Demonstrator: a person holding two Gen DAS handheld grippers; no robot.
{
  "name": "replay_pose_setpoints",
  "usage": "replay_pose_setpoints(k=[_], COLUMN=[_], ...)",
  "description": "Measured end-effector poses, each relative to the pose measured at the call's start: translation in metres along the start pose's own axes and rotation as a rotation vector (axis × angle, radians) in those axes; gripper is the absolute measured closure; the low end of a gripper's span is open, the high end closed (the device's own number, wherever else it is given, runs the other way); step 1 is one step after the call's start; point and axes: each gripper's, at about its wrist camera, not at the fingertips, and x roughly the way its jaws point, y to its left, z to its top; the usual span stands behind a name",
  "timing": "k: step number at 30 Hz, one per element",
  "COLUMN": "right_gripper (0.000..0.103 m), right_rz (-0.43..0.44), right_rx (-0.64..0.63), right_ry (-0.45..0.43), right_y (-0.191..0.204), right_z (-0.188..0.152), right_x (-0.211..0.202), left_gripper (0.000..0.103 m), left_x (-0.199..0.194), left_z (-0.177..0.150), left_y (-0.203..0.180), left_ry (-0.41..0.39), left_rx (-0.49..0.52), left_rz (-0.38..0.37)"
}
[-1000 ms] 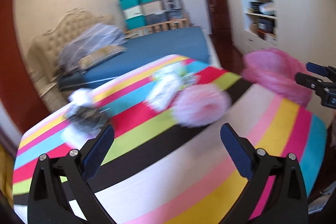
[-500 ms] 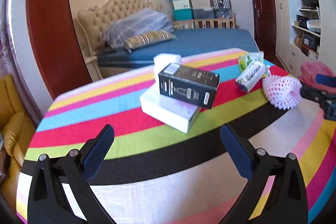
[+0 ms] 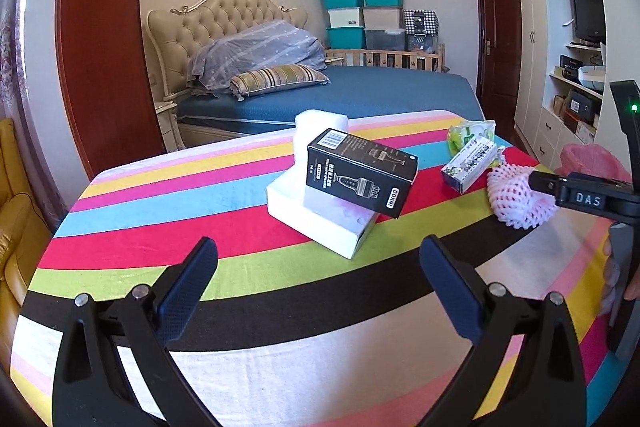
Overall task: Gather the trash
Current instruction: 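Grasp the pink foam fruit net with the right gripper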
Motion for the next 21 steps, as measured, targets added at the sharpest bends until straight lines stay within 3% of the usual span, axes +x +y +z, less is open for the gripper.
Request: replay_pose_setpoints(k=[7, 13, 14, 16, 21], right_gripper=[0.018, 0.019, 0.021, 0.042, 0.056], right_rz=[-0.001, 0.051, 0.057, 0.078, 0.082], right_rx=[-0.083, -0.118, -0.126, -0.143, -0.18], right_ry=[0.062, 0.132, 0.134, 0.122, 0.077], right_y=[0.018, 0.027, 0.029, 0.032, 0.039], right_z=[-0.001, -0.004, -0.004, -0.005, -0.006], right_x=[0.013, 0.024, 0.024, 0.021, 0.012], left_gripper=[0.005, 0.005, 0.005, 0.005, 0.005], left_x=[-0.002, -0.001, -0.001, 0.0, -0.001], left_z=[-0.001, -0.001, -0.001, -0.001, -0.002], left_y=[-0.001, -0.001, -0.001, -0.001, -0.001], left_ry=[-0.013, -0.005, -0.004, -0.001, 0.005], left_rx=[-0.009, -0.014, -0.015, -0.017, -0.021], left_rz=[-0.009, -0.015, -0.015, -0.016, -0.017])
